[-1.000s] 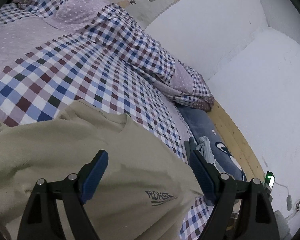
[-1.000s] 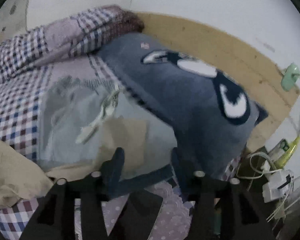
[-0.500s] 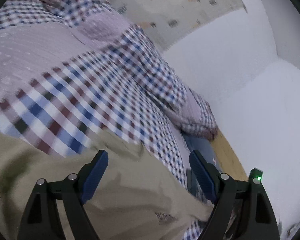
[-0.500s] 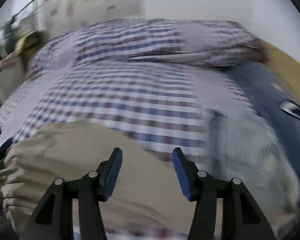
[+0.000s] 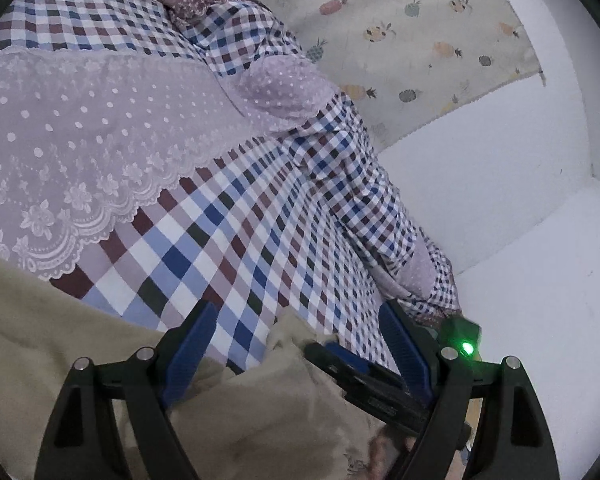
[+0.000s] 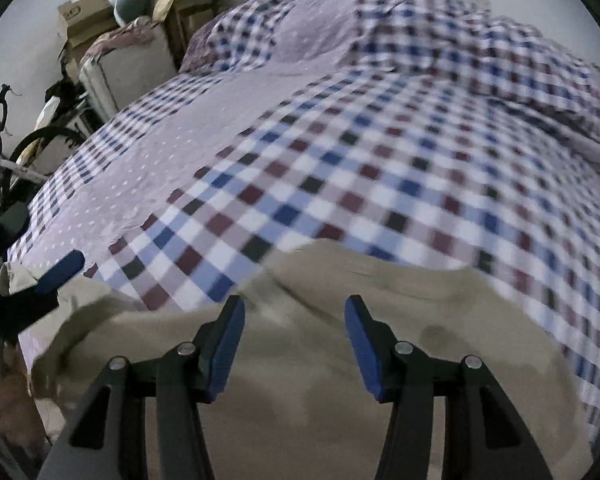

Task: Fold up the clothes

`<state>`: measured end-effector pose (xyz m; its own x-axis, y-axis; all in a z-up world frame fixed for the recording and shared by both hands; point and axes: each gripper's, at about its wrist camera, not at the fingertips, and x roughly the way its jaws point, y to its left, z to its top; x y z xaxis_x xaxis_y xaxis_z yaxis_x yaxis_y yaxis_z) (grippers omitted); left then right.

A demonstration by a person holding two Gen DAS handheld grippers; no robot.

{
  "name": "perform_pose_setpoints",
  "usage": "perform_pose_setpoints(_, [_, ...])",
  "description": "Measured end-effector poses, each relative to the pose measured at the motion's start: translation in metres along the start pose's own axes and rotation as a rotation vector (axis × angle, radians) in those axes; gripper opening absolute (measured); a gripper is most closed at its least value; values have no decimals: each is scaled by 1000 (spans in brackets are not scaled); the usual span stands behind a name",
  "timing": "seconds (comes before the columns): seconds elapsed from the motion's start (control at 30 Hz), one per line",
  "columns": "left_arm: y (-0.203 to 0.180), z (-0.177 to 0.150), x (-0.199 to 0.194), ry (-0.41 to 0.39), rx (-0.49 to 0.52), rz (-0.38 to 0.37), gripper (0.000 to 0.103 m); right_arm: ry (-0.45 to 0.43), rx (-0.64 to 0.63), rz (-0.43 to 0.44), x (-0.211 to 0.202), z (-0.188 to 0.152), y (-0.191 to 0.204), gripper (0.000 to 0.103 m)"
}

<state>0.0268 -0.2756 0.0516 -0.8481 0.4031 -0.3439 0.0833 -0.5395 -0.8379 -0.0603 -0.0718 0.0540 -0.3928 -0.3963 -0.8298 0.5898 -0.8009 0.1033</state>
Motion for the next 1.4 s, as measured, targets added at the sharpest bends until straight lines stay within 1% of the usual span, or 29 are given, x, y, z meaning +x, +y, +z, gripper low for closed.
perform_pose_setpoints(0.17, [-1, 1, -5, -2, -3, -9, 86, 45, 19, -3, 34, 13, 13, 54])
perform_pose_setpoints(0.2, [0, 1, -6, -4, -10, -10, 86, 42, 28, -4, 32, 10, 11, 53])
perform_pose_setpoints(0.23, [1, 2, -7, -5, -19, -13, 86, 37, 37, -6, 29, 7, 9, 42])
perform_pose_setpoints(0.27, [2, 2, -8, -7, -27, -16, 86, 32, 47, -7, 25, 3, 6, 26])
perform_pose_setpoints(0.33, [3, 1, -10, -6, -37, -21, 86, 22, 66, -10, 19, -3, 1, 18])
perform_pose_setpoints(0.37, [3, 1, -10, -4, -41, -23, 86, 17, 75, -11, 15, -7, -1, 14])
perform_pose_setpoints(0.5, [-1, -3, -9, 19, -36, -37, 86, -4, 113, -17, 2, -21, -11, 11])
perform_pose_setpoints(0.53, [-3, -4, -7, 29, -29, -40, 86, -20, 134, -13, -8, -29, -17, 11])
perform_pose_setpoints(0.63, [-10, -9, 0, 70, 1, -34, 86, -32, 198, 2, -32, -60, -34, 11])
perform_pose_setpoints(0.73, [-19, -17, 9, 119, 56, -2, 86, 7, 236, 10, -38, -93, -42, 11])
perform_pose_setpoints(0.8, [-25, -24, 12, 147, 94, 16, 86, 46, 238, 15, -40, -110, -45, 13])
perform_pose_setpoints(0.93, [-35, -37, 24, 207, 147, 33, 86, 68, 227, 21, -55, -124, -50, 20])
perform_pose_setpoints(1.03, [-40, -46, 34, 254, 179, 60, 86, 96, 150, -11, -70, -125, -48, 28])
perform_pose_setpoints(1.1, [-41, -50, 39, 274, 188, 74, 86, 98, 101, -33, -80, -121, -44, 28])
perform_pose_setpoints(1.2, [-42, -56, 43, 289, 199, 91, 86, 76, 40, -57, -98, -112, -42, 28])
perform_pose_setpoints(1.23, [-42, -57, 45, 291, 202, 95, 86, 61, 29, -58, -104, -108, -42, 32])
perform_pose_setpoints(1.27, [-43, -57, 46, 292, 202, 98, 86, 40, 9, -61, -109, -101, -44, 40])
perform_pose_setpoints(1.33, [-42, -58, 45, 293, 200, 98, 86, 20, -21, -69, -110, -88, -44, 49])
perform_pose_setpoints(1.37, [-44, -58, 46, 293, 199, 98, 86, 13, -39, -65, -108, -82, -45, 49])
perform_pose_setpoints(1.4, [-44, -58, 47, 291, 195, 96, 86, 17, -58, -57, -92, -67, -36, 49])
